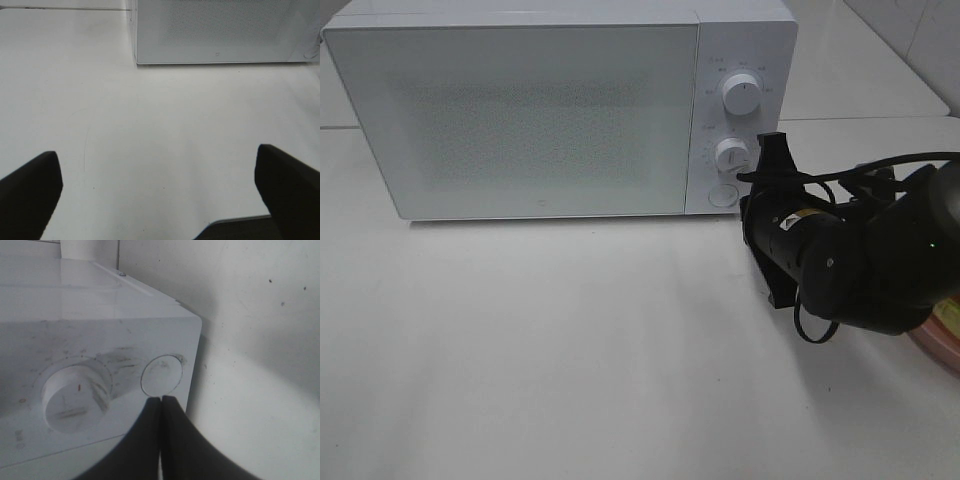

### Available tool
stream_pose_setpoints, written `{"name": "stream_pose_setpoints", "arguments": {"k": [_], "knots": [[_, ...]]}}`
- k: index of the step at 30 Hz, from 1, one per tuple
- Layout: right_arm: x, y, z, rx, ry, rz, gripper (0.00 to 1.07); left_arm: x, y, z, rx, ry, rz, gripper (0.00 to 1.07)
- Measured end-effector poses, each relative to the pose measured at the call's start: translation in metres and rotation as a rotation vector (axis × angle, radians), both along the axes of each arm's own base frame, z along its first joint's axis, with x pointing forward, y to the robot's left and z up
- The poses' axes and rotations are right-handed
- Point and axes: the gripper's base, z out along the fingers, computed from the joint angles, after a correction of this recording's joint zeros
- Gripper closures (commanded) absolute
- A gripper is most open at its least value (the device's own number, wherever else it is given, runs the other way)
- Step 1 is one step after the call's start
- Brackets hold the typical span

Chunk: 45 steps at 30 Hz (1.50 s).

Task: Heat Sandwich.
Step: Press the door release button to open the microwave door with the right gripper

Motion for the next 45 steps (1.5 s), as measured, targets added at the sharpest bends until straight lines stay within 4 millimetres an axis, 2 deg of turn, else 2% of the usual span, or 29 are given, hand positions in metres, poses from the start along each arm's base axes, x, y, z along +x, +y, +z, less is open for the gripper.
{"name": "stream_pose_setpoints", "arguments": {"k": [10, 15, 24, 32, 45], "knots": [[0.029, 0.010, -0.008, 0.036, 0.025, 0.002, 1.07, 0.000, 0.000, 0.000, 0.000, 0.000, 0.000, 0.09], [0.038, 0.005, -0.012, 0.038, 0.037, -0.015, 1.07, 0.000, 0.000, 0.000, 0.000, 0.000, 0.000, 0.09], [0.046, 0.007, -0.022, 0.052, 0.067, -0.014, 1.07, 0.000, 0.000, 0.000, 0.000, 0.000, 0.000, 0.09], [0.056, 0.010, -0.023, 0.052, 0.038, -0.014, 1.07, 0.000, 0.000, 0.000, 0.000, 0.000, 0.000, 0.09], [0.061, 0.008, -0.032, 0.038, 0.035, -0.021, 1.07, 0.000, 0.000, 0.000, 0.000, 0.000, 0.000, 0.09]]}}
